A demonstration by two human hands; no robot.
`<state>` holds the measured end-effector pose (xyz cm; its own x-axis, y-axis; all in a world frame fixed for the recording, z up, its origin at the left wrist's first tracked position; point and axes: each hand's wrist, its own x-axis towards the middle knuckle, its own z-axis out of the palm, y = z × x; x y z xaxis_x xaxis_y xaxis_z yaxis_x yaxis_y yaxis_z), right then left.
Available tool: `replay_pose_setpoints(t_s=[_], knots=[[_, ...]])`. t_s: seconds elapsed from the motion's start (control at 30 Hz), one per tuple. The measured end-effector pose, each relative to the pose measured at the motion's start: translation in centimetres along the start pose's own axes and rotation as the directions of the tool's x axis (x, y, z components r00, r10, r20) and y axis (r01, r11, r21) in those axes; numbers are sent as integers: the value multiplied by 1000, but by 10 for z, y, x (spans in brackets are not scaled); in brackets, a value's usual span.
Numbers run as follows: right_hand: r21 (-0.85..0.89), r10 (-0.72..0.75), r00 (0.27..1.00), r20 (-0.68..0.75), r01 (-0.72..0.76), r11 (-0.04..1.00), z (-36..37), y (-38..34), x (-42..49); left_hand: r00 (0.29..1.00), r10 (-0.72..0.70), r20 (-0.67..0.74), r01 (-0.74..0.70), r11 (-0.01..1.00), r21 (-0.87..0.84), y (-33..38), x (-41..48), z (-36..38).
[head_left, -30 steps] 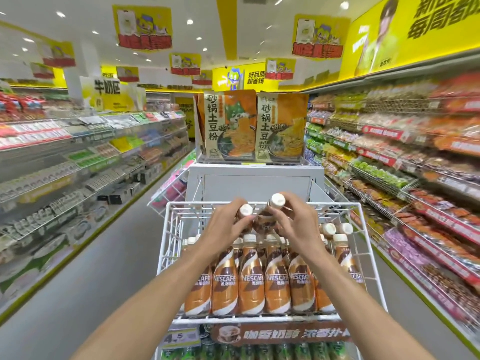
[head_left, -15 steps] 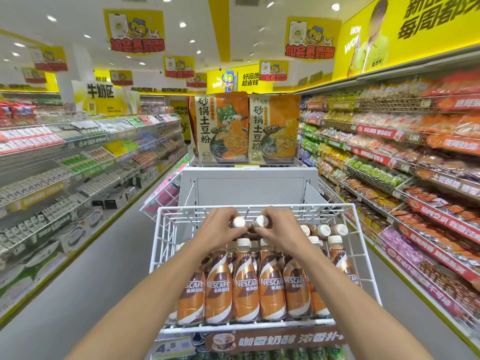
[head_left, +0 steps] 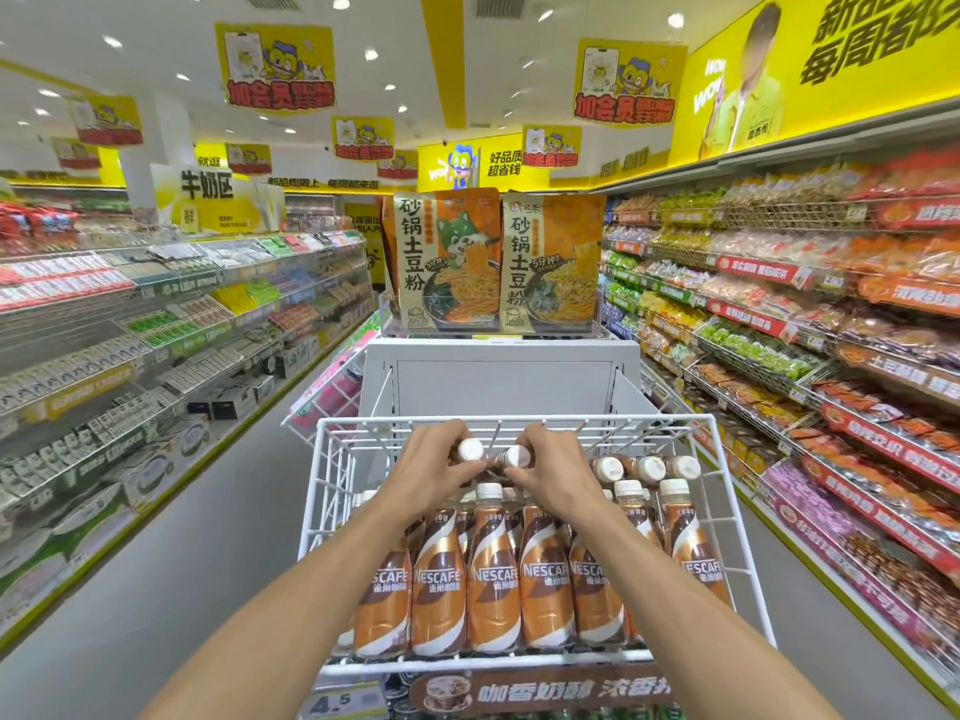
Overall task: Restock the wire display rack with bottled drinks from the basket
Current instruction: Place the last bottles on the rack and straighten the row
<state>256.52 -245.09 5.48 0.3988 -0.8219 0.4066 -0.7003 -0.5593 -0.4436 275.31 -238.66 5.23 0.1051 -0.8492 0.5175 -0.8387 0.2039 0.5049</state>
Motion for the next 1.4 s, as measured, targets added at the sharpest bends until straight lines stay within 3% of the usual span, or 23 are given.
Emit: replay_pose_setpoints(t_s=[0.2, 0.5, 0.83, 0.97, 1.17, 1.33, 1.4], knots=[[12, 72, 997, -18, -72, 997, 8, 2, 4, 1000, -24, -8, 24, 1000, -1, -1, -2, 5], [0, 158, 987, -16, -158, 987, 15, 4, 14, 977, -212, -1, 212, 977, -31, 4, 9, 20], [-19, 138, 988, 63, -137, 990, 5, 2, 12, 975, -201, 99, 212, 970, -116, 11, 6, 8], [-22, 72, 991, 111, -70, 997, -6, 0, 5, 954, -150, 258, 146, 989, 37, 20, 5, -7], [-208, -133, 973, 189, 172, 963, -34, -6, -19, 901, -40, 432, -136, 920, 368, 45, -6, -30], [-326, -152, 944, 292, 247, 912, -62, 19, -55, 898, -78, 433, -155, 865, 477, 51, -37, -44], [-339, -146, 944, 295, 247, 908, -79, 36, -68, 906, -117, 406, -98, 877, 471, 59, -48, -49]])
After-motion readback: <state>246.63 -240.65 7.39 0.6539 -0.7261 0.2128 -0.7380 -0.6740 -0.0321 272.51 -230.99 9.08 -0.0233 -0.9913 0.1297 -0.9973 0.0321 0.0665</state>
